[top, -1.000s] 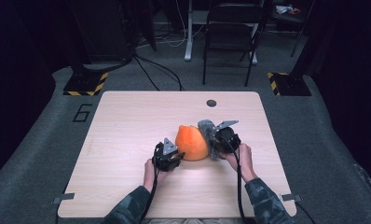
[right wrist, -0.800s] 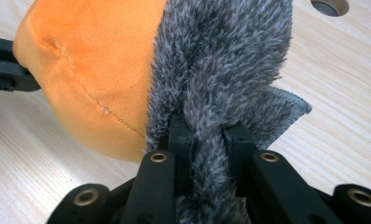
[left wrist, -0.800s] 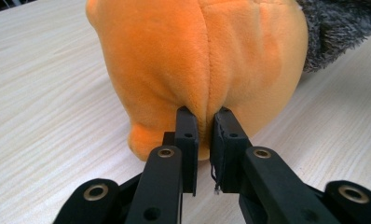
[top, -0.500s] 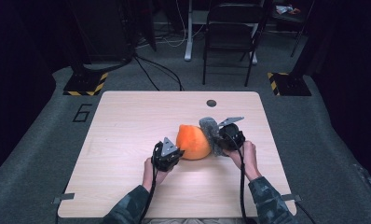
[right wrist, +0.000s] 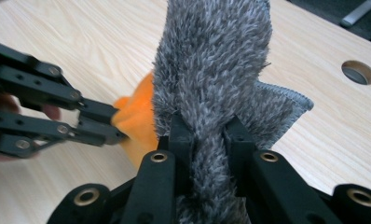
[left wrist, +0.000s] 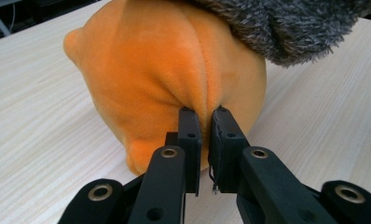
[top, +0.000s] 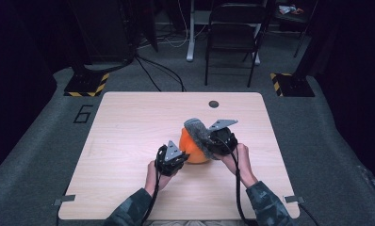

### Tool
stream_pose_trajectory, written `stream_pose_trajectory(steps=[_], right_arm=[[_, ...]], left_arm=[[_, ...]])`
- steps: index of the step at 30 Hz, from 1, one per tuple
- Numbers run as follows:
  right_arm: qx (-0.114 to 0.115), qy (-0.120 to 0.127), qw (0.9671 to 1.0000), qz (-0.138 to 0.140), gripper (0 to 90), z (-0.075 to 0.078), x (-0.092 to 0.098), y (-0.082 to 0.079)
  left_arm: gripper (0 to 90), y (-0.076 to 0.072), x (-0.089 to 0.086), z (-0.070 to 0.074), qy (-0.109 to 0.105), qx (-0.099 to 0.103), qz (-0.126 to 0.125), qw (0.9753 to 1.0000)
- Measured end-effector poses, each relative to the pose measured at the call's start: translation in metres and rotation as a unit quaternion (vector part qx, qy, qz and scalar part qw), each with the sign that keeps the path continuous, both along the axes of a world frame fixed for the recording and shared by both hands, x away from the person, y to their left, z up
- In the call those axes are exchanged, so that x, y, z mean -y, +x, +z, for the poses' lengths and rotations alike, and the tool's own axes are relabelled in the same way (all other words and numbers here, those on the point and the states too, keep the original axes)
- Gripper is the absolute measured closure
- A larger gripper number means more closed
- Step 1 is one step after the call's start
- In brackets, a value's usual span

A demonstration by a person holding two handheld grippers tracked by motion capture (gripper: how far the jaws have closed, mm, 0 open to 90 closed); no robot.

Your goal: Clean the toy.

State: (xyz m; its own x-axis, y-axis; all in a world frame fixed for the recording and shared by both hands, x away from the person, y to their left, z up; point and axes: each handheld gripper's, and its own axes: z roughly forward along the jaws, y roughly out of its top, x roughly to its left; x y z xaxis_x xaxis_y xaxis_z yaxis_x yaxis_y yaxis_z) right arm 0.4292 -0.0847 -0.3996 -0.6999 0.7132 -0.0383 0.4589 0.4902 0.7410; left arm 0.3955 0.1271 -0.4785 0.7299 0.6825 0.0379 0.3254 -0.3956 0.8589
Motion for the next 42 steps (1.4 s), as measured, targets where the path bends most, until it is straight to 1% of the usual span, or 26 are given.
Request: stream_pose_trajectory(steps=[1,3,4,5,7,8,11,12,13,15,18,19,21,22,23,24,25,29,31,32,33,36,39,40,41,42], right_arm=[[-0.004,0.001,1.0000,-0.005,77.0,-0.003,0.000,0.001],[-0.005,-0.004,0.9999,-0.008,76.9,-0.008,0.001,0.004],[0.005,-0.018,0.9998,-0.010,76.9,-0.010,0.002,0.005],[0.003,-0.027,0.9995,-0.013,76.8,-0.012,0.003,0.006],[0.000,-0.024,0.9995,-0.020,76.8,-0.015,0.005,0.008],[-0.002,-0.030,0.9993,-0.020,76.7,-0.016,0.007,0.009],[-0.011,-0.026,0.9991,-0.032,76.7,-0.020,0.011,0.012],[-0.011,-0.033,0.9989,-0.032,76.7,-0.022,0.014,0.014],[-0.013,-0.032,0.9988,-0.034,76.6,-0.023,0.015,0.015],[-0.023,-0.032,0.9984,-0.041,76.4,-0.026,0.018,0.018],[-0.034,-0.033,0.9977,-0.048,76.2,-0.032,0.025,0.023],[-0.040,-0.034,0.9971,-0.056,76.3,-0.034,0.026,0.023],[-0.046,-0.037,0.9964,-0.060,76.3,-0.039,0.031,0.027],[-0.054,-0.037,0.9959,-0.063,76.3,-0.041,0.033,0.029],[-0.059,-0.043,0.9951,-0.067,76.3,-0.044,0.035,0.030],[-0.062,-0.043,0.9944,-0.074,76.2,-0.047,0.036,0.031],[-0.069,-0.050,0.9936,-0.075,76.3,-0.051,0.038,0.033],[-0.093,-0.058,0.9901,-0.087,76.3,-0.066,0.041,0.039],[-0.097,-0.067,0.9888,-0.092,76.3,-0.071,0.042,0.041],[-0.101,-0.067,0.9882,-0.095,76.3,-0.072,0.041,0.041],[-0.107,-0.071,0.9876,-0.090,76.3,-0.073,0.042,0.042],[-0.104,-0.074,0.9874,-0.094,76.3,-0.070,0.042,0.042],[-0.093,-0.070,0.9889,-0.093,76.4,-0.062,0.043,0.041],[-0.087,-0.066,0.9898,-0.091,76.3,-0.058,0.044,0.040],[-0.081,-0.062,0.9909,-0.087,76.4,-0.053,0.044,0.038],[-0.070,-0.058,0.9920,-0.087,76.3,-0.046,0.044,0.036]], left_arm=[[83.7,0.001,0.000,-0.001,0.001,-0.003,0.001,1.0000],[83.6,0.002,0.000,-0.002,0.002,-0.006,0.001,1.0000],[83.5,0.002,0.000,-0.003,0.002,-0.007,0.000,1.0000],[83.3,0.002,0.000,-0.004,0.000,-0.009,0.001,1.0000],[83.2,0.003,-0.001,-0.005,0.001,-0.009,0.000,1.0000],[83.1,0.003,-0.001,-0.005,-0.001,-0.011,0.000,0.9999],[82.7,0.005,-0.002,-0.006,0.001,-0.013,0.001,0.9999],[82.6,0.005,-0.003,-0.007,0.001,-0.015,0.000,0.9999],[82.5,0.006,-0.003,-0.007,0.001,-0.017,0.001,0.9999],[82.1,0.006,-0.004,-0.008,-0.004,-0.022,0.002,0.9998],[81.8,0.007,-0.005,-0.009,-0.001,-0.023,0.001,0.9997],[81.7,0.008,-0.005,-0.009,-0.001,-0.023,0.001,0.9997],[81.6,0.008,-0.006,-0.009,-0.002,-0.024,0.001,0.9997],[81.6,0.008,-0.006,-0.009,-0.001,-0.024,0.002,0.9997],[81.5,0.008,-0.006,-0.010,-0.001,-0.024,0.003,0.9997],[81.4,0.009,-0.007,-0.010,0.000,-0.025,0.002,0.9997],[81.3,0.009,-0.007,-0.010,-0.001,-0.025,0.004,0.9997],[81.2,0.009,-0.007,-0.010,-0.002,-0.025,0.004,0.9997],[81.2,0.009,-0.007,-0.010,-0.002,-0.024,0.005,0.9997],[81.2,0.009,-0.007,-0.010,-0.002,-0.024,0.005,0.9997],[81.2,0.009,-0.007,-0.011,-0.002,-0.024,0.005,0.9997],[81.1,0.009,-0.008,-0.011,-0.002,-0.027,0.005,0.9996],[81.0,0.010,-0.009,-0.012,-0.006,-0.031,0.009,0.9995],[81.0,0.011,-0.010,-0.012,-0.004,-0.032,0.008,0.9995],[80.9,0.011,-0.010,-0.013,-0.003,-0.032,0.009,0.9994],[80.9,0.011,-0.009,-0.013,-0.007,-0.035,0.010,0.9993]])
